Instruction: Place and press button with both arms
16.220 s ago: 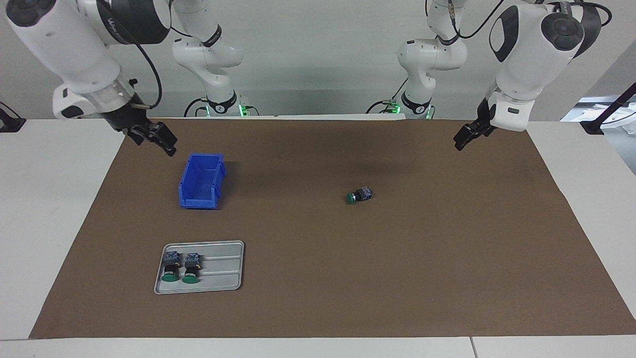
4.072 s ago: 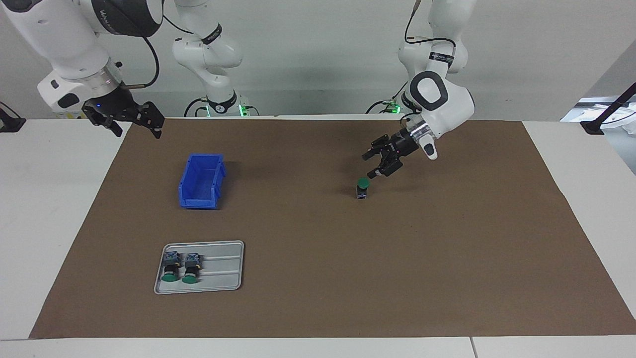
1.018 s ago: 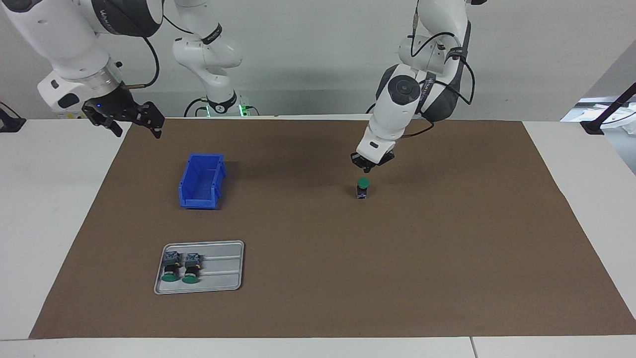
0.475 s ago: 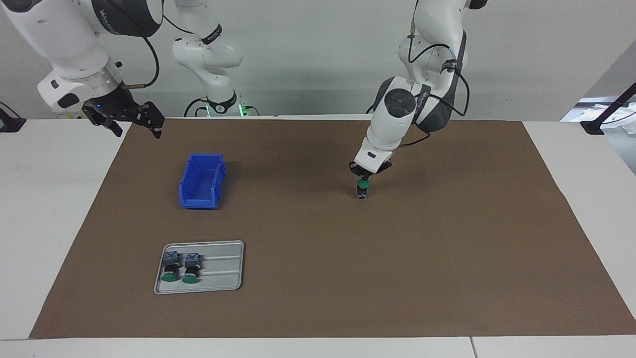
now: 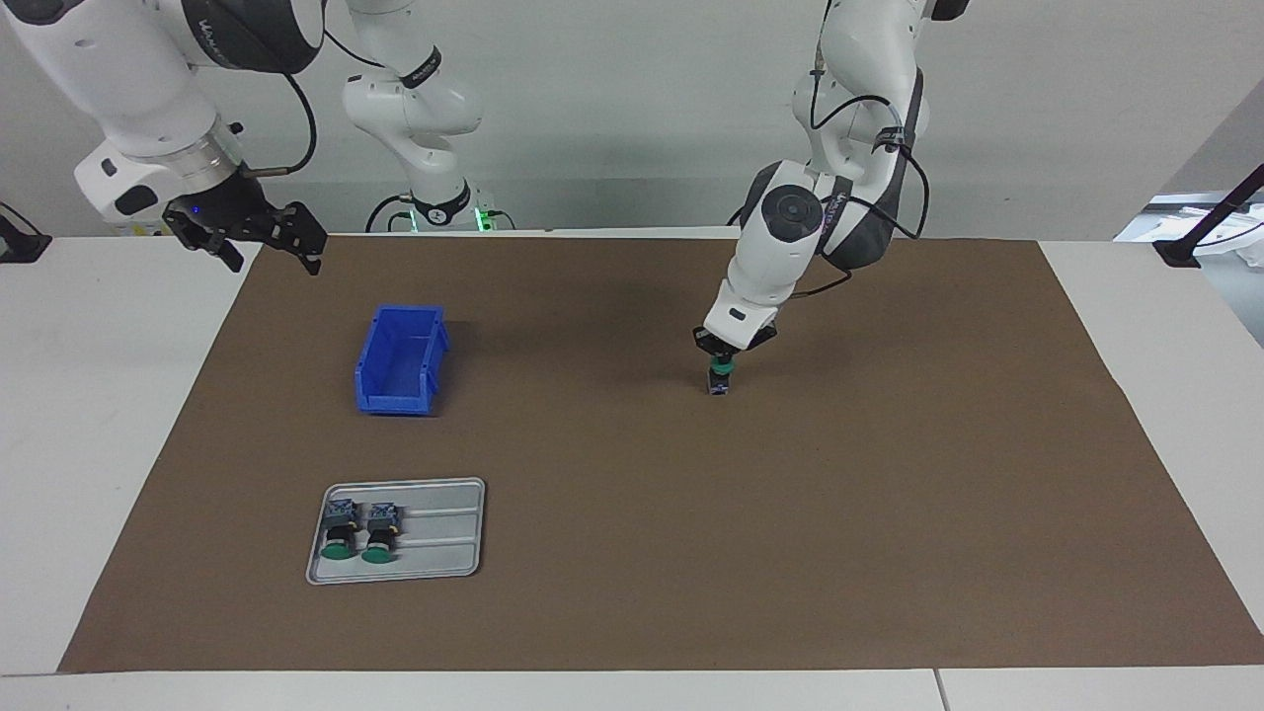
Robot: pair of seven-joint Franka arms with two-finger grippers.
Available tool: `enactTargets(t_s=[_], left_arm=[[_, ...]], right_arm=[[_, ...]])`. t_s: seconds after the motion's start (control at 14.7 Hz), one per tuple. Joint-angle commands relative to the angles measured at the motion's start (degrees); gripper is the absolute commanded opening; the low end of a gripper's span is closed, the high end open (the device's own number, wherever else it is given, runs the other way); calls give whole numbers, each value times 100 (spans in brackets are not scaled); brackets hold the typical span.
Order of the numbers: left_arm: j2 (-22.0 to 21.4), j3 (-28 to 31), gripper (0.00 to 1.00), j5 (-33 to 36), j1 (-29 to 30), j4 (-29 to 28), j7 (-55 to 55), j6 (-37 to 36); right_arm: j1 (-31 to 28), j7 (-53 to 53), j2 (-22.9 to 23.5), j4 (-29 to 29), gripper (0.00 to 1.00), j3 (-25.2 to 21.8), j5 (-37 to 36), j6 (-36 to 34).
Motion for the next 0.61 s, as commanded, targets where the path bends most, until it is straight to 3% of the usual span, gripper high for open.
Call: enactTargets(t_s=[0.0, 0.54], left_arm=[[-2, 52, 5, 136, -100, -191, -54, 196], [50, 43, 6, 127, -188, -350, -45, 408]], right_arm=[[-42, -110, -140, -152, 99, 27, 26, -3], [-42, -110, -140, -160, 99, 27, 26, -3]])
